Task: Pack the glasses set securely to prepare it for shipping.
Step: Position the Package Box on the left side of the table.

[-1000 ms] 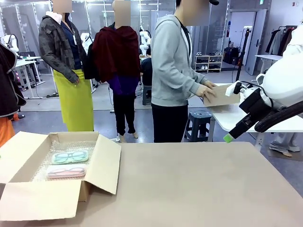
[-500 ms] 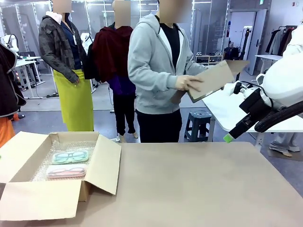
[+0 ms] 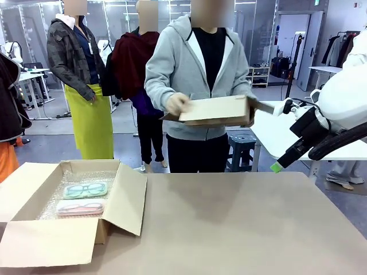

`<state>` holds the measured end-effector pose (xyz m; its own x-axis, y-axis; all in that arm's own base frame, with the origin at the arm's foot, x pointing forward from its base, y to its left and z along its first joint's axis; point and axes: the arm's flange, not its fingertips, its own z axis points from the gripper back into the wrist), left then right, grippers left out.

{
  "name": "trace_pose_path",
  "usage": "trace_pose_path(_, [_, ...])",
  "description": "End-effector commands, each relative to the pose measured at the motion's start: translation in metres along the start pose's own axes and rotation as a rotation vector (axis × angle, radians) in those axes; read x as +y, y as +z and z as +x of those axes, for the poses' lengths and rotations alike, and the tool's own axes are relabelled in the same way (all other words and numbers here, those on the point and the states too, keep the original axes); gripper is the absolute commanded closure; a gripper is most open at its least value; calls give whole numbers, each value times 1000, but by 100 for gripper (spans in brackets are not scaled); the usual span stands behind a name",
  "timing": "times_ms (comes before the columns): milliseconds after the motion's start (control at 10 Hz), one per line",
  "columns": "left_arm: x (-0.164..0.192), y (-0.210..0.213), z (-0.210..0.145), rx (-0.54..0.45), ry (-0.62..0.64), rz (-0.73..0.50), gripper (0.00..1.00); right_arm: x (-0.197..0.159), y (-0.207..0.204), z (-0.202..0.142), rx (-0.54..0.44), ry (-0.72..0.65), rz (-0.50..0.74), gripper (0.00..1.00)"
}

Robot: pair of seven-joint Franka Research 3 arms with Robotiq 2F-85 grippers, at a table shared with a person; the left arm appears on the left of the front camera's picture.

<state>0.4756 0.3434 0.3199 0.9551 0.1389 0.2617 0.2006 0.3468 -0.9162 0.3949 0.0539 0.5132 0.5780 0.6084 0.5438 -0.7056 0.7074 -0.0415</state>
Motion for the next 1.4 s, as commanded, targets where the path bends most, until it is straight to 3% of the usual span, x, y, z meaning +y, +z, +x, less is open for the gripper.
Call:
trace_pose_path(0, [-16,16,-1,-38,-15,167,0,1,1,2,14,-9,0,0])
trace_pose_path(100, [-34,35,3,-64,-56,223,15,1,1,2,14,-9,0,0])
trace_pose_path(300, [-92,61,10,-106,-164,269,0,1,1,2,14,-9,0,0])
trace_pose_path(400, [-128,56,9,-94,-255,275,0,1,1,2,14,-9,0,0])
trace_pose_path(900, [-255,-20,-28,-11,-618,304,0,1,1,2,14,-9,0,0])
trace_pose_path(1300, [-324,-76,-40,134,-856,409,0,1,1,2,14,-9,0,0])
